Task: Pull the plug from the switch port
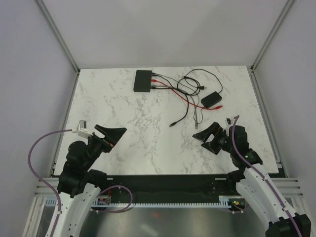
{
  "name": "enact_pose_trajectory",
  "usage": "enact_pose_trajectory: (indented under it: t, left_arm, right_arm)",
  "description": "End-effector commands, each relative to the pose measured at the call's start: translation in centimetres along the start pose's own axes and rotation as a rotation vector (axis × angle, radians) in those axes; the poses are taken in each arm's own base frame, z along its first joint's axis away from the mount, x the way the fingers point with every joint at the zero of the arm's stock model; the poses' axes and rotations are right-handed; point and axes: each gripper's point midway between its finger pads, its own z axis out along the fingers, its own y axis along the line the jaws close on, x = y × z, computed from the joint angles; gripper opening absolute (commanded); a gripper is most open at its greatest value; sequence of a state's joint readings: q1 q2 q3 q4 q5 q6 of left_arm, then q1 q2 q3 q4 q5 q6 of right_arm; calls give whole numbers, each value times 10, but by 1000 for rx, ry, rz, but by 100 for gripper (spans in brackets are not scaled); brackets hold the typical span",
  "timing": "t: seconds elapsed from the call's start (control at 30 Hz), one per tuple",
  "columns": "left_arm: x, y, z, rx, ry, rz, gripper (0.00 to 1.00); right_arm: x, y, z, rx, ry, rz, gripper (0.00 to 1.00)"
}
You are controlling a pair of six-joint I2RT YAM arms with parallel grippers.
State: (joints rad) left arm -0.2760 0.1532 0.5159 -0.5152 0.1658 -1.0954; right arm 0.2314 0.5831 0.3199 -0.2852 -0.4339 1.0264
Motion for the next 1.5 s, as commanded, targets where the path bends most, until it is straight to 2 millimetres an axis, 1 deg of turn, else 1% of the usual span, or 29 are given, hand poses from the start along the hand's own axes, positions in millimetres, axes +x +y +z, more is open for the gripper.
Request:
enact_pose_trajectory:
  t: [0.0, 0.03, 0.17, 0.2, 0.27, 0.3, 0.33, 0.43, 0.5, 0.57, 0.6, 0.63, 0.77, 0.83, 0.87, 0.9, 0.93, 0.97, 1.0, 1.03, 1.1, 1.13, 1.17, 1.2, 1.23, 1.27, 1.3, 1.33, 1.47]
  left_arm:
    - [-7, 7, -4, -67, -16, 86, 100]
    - [-10, 5, -3, -63, -27, 99, 100]
    - [-16, -3, 6, -76, -5, 164, 98]
    - [-16, -3, 10, -88, 13, 191, 96]
    - [-13, -6, 22, -116, 80, 212, 95]
    - [-17, -12, 25, -113, 88, 239, 93]
    - [-15, -4, 36, -161, 122, 232, 91]
    - [-23, -14, 51, -159, 131, 255, 89]
    - [-30, -21, 70, -159, 143, 281, 79]
    - [-28, -23, 89, -155, 191, 294, 77]
    - [-31, -35, 94, -117, 195, 319, 69]
    - [-29, -45, 100, -69, 220, 330, 65]
    - [-32, -50, 135, -42, 249, 333, 57]
    - [-32, -43, 160, -67, 278, 324, 49]
    - [-32, -42, 169, -72, 287, 326, 43]
    - [-37, -48, 179, -65, 285, 329, 42]
    - [-33, -36, 195, -94, 317, 318, 40]
    - [-33, -32, 203, -105, 325, 317, 38]
    - [-39, -40, 212, -93, 314, 327, 35]
    - [-38, -29, 224, -120, 325, 321, 34]
    - [-46, -35, 237, -114, 306, 340, 34]
    - [-43, -23, 249, -141, 321, 335, 34]
    - [-46, -21, 255, -146, 321, 342, 34]
    - [-51, -24, 264, -157, 312, 345, 34]
    - [-48, -8, 276, -197, 328, 330, 33]
    - [-55, -9, 285, -206, 316, 312, 26]
    - [-55, -4, 292, -220, 323, 298, 26]
    - [-55, 7, 304, -241, 339, 273, 23]
    - [-50, 26, 324, -269, 385, 242, 17]
  right_arm:
    - [-27, 4, -3, 79, -84, -114, 98]
    - [-31, 3, 0, 90, -95, -117, 98]
    - [-34, 35, 14, -75, -55, -171, 98]
    - [-33, 32, 21, -66, -35, -149, 98]
    - [-40, 41, 28, -84, -27, -151, 98]
    - [-40, 35, 37, -52, -1, -131, 98]
    - [-43, 43, 40, -73, 13, -135, 98]
    - [-59, 56, 57, -107, -4, -163, 98]
    - [-69, 61, 71, -120, -15, -171, 95]
    - [-80, 82, 79, -175, -16, -200, 92]
    - [-78, 79, 91, -164, 18, -199, 86]
    - [-86, 96, 95, -198, 13, -226, 83]
    - [-90, 105, 126, -195, 39, -275, 77]
    - [-96, 119, 138, -217, 28, -296, 73]
    - [-96, 112, 153, -197, 49, -284, 71]
    - [-96, 115, 160, -202, 58, -282, 70]
    - [-101, 125, 166, -222, 56, -282, 69]
    - [-101, 122, 179, -225, 64, -255, 68]
    - [-102, 125, 185, -237, 66, -245, 66]
    - [-108, 140, 189, -278, 54, -250, 65]
    - [-111, 137, 206, -275, 64, -191, 63]
    - [-119, 151, 210, -310, 44, -193, 63]
    - [-118, 143, 223, -292, 51, -159, 62]
    - [-121, 156, 229, -315, 48, -154, 61]
    - [-122, 151, 243, -317, 45, -135, 60]
    - [-122, 155, 249, -326, 45, -103, 58]
    - [-124, 167, 254, -352, 34, -100, 57]
    - [-125, 167, 265, -356, 14, -71, 57]
    - [-130, 167, 291, -345, -52, -22, 57]
